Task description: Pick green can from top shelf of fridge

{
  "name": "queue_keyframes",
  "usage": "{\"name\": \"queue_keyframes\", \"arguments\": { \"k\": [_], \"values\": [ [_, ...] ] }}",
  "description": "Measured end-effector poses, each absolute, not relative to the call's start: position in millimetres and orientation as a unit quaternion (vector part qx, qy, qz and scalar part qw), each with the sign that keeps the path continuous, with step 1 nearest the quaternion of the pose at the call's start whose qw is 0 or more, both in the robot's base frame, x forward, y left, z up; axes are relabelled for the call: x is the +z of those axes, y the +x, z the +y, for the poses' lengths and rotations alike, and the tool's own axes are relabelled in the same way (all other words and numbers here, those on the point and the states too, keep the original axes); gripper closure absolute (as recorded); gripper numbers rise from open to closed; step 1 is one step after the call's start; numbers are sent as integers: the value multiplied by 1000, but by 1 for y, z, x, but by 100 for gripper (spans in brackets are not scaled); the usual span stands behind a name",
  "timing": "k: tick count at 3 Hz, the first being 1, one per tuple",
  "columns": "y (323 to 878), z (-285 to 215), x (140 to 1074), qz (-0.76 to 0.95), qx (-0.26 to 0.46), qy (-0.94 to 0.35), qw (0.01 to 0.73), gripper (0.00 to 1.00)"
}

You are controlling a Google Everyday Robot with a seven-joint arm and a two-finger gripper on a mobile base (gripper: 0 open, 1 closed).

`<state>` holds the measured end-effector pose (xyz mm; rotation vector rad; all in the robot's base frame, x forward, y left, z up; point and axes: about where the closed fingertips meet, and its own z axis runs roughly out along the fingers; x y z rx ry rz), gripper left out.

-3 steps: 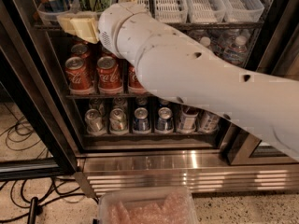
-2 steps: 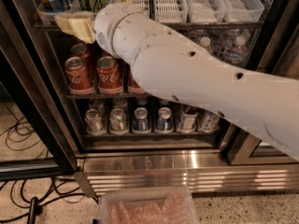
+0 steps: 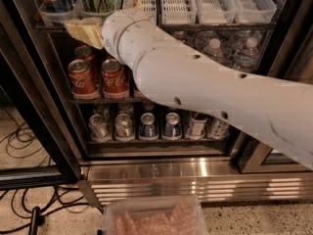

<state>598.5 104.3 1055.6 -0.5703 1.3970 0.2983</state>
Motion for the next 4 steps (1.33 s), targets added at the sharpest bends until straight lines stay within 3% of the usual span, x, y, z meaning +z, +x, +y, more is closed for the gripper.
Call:
{"name": "queue_keyframes", "arguments": {
  "k": [3, 4],
  "values": [
    [628, 130, 1079, 627, 79, -225, 741, 25],
    [634, 137, 1086, 627, 67, -223, 743, 24]
  ]
}}
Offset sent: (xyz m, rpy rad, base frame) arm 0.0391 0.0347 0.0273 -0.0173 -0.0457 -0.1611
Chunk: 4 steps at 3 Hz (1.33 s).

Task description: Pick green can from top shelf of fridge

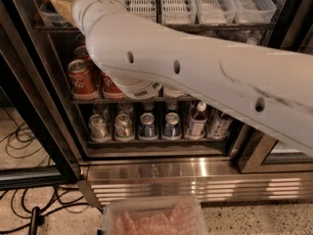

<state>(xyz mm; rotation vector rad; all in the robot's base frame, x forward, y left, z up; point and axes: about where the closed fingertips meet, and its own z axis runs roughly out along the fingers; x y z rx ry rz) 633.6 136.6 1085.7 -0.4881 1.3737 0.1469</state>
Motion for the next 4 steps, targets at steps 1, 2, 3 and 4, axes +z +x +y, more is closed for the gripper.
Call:
{"name": "queue_keyframes", "arguments": {
  "k": [1, 2, 3, 4],
  "values": [
    [639, 136, 1088, 630, 53, -216, 744, 24],
    [647, 127, 1088, 634, 36, -203, 745, 23],
    [653, 117, 1088, 636, 22, -190, 748, 25],
    [656, 111, 1088, 636, 16, -185, 749, 27]
  ]
}}
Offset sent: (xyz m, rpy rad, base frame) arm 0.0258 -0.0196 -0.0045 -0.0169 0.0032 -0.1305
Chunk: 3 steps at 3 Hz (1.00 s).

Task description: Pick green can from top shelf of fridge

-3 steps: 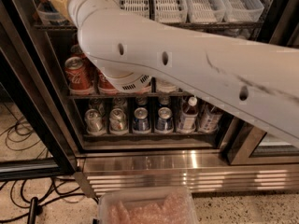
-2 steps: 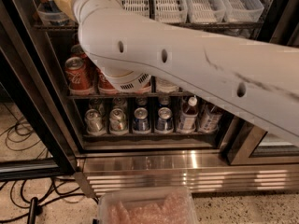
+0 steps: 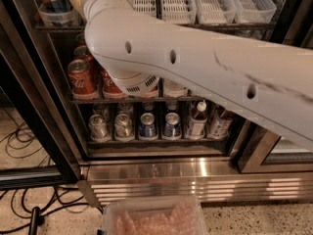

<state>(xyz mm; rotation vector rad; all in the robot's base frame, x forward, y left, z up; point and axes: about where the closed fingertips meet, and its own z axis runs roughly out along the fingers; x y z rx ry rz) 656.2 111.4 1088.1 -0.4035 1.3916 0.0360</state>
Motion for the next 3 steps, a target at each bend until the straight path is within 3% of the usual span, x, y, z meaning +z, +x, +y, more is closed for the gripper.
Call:
{"name": "queue_keyframes", "arguments": {
  "k": [3],
  "values": [
    [666, 105, 1079, 647, 15, -177, 741, 29]
  ]
}}
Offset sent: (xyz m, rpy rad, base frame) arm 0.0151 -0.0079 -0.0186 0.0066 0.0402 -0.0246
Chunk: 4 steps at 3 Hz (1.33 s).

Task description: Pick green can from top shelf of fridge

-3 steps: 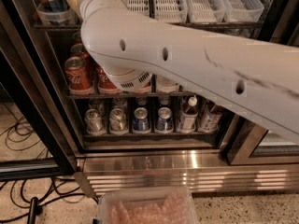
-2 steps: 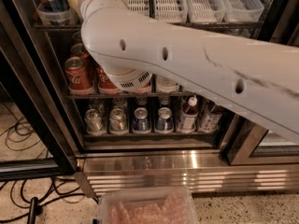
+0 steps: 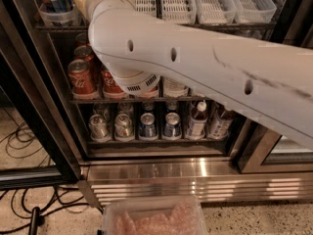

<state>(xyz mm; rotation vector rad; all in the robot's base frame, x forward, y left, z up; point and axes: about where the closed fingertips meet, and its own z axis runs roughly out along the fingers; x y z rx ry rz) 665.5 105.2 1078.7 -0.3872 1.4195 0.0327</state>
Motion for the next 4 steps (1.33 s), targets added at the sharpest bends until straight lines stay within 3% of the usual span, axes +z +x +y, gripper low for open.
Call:
{"name": "queue_keyframes", "arguments": {
  "k": [1, 3, 4],
  "values": [
    [668, 105, 1075, 652, 19, -178, 737, 48],
    [668, 105, 1075, 652, 19, -178, 737, 94],
    [668, 105, 1075, 652, 19, -178, 737, 100]
  ]
}}
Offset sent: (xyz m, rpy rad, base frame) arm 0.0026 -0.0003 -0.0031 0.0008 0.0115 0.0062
